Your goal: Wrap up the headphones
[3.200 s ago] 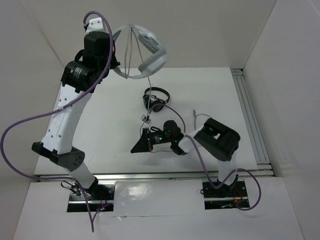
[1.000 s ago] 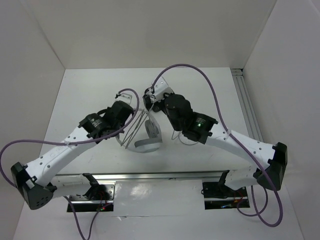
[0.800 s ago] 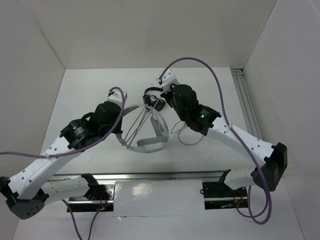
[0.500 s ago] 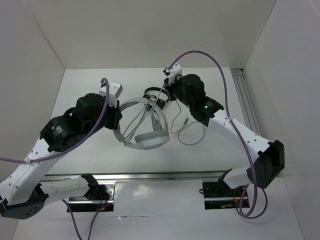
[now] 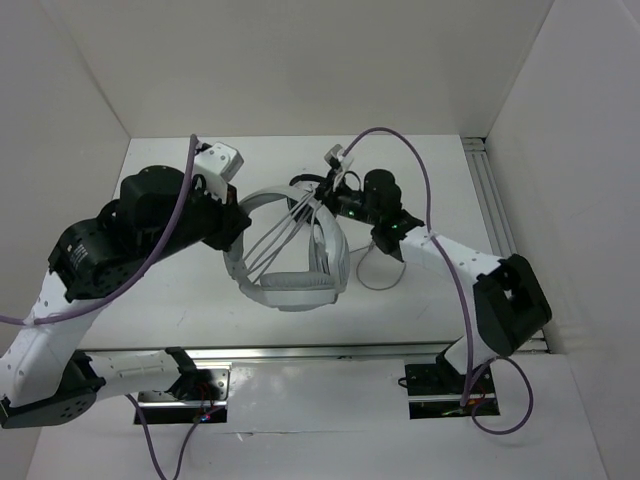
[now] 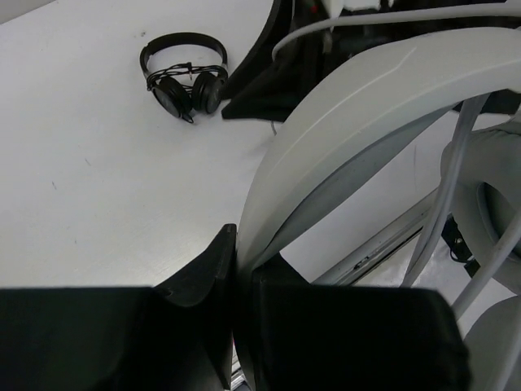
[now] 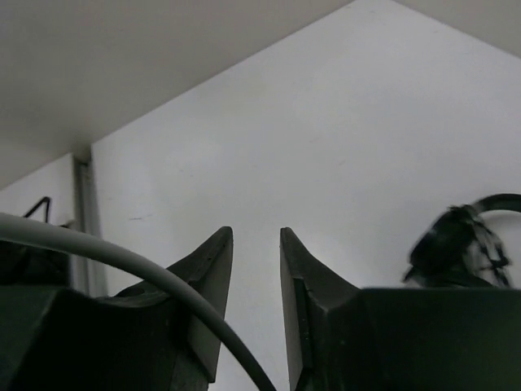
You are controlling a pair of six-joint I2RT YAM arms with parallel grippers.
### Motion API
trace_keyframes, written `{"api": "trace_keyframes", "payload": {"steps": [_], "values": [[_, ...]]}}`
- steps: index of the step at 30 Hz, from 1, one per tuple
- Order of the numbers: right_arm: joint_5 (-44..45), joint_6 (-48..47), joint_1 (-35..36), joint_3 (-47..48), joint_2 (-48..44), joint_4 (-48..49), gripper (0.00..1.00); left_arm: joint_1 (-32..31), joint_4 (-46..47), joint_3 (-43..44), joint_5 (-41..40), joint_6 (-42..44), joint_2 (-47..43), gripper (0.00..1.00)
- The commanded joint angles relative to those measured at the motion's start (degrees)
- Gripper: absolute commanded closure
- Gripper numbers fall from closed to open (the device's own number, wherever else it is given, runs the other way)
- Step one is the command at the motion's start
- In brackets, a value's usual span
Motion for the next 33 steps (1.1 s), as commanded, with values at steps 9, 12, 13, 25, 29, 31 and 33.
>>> {"api": "trace_keyframes", "payload": {"steps": [9, 12, 13, 25, 29, 31, 33], "values": [[-7.6, 19.4, 11.0, -7.3, 18.3, 40.4, 0.60, -0.1, 13.7, 6.1, -19.4, -14.4, 2.1, 1.00], [-7.0, 20.5, 13.9, -9.6, 21.6, 44.1, 0.60, -0.1, 15.2, 7.4, -24.7, -16.3, 3.7, 1.00], [-7.0, 20.5, 14.5, -10.4, 22.2, 44.2, 0.60, -0.1, 15.2, 8.2, -26.0, -16.9, 4.6, 1.00], [2.4, 10.2, 28.8, -19.4, 10.5, 29.4, 0.98, 14.3, 10.9, 21.2, -29.8, -21.7, 21.6, 1.00], [2.4, 4.8, 32.7, -11.5, 8.7, 14.9, 0.99, 16.6, 9.3, 22.1, -30.8, -26.0, 26.6, 1.00], [4.7, 1.9, 36.2, -9.1, 5.7, 8.6, 1.00, 16.6, 9.3, 19.3, -32.9, -27.1, 27.7, 1.00], [7.8, -1.4, 38.3, -6.4, 3.2, 0.3, 1.00, 17.8, 9.3, 15.6, -34.5, -27.8, 27.7, 1.00]]}}
